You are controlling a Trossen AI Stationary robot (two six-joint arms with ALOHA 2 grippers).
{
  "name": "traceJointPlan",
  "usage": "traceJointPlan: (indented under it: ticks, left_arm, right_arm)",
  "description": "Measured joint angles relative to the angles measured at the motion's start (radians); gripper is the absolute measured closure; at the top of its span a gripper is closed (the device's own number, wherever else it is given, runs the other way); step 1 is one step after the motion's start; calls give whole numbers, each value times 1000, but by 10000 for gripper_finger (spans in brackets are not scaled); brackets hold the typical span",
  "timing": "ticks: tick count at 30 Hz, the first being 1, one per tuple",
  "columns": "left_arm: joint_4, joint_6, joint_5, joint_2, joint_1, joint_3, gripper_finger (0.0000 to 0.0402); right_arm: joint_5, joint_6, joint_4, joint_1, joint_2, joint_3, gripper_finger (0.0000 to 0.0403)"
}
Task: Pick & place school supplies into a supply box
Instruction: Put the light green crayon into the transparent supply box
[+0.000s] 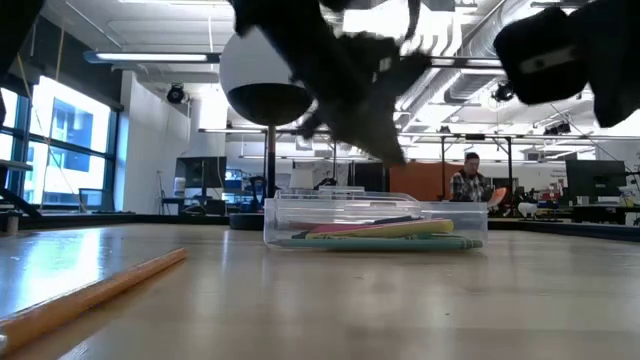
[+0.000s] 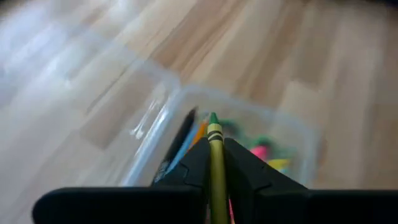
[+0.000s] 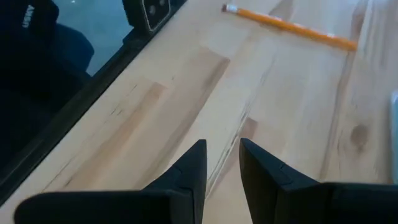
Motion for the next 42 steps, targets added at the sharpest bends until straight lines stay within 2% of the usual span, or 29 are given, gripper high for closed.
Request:
traceJointPlan:
  ticks: [4, 12, 16, 19, 24, 27, 31, 35, 37, 42]
  left_arm:
    - [-9, -14, 86, 37, 55, -1, 309]
    - [-7, 15, 104, 56, 37, -2, 281]
    - [-24, 61, 198, 8, 13, 4, 276]
    - [-55, 114, 228, -38, -24, 27, 276]
    - [-267, 110, 187, -101, -103, 78, 275]
    - [-361, -12, 163, -117, -165, 86, 275]
    - [-452, -289, 160, -112, -275, 82, 275]
    - [-481, -513, 80, -91, -394, 59, 277]
    - [-470, -597, 33, -85, -444, 55, 280]
    - [-560, -843, -97, -55, -538, 51, 291]
  right_arm:
    - [33, -35, 6, 29, -2, 0, 329]
    - [52, -40, -7, 32, -2, 0, 329]
    - [58, -40, -9, 32, -2, 0, 329]
    - [58, -44, -8, 32, -2, 0, 329]
    - [58, -120, 21, 25, -2, 0, 329]
    - [57, -189, 73, 17, -2, 0, 329]
    - [45, -316, 168, 1, -2, 1, 329]
    - [3, -447, 251, -22, -2, 1, 329]
    - [-14, -470, 281, -33, -2, 1, 329]
    - [-48, -470, 300, -64, -2, 1, 329]
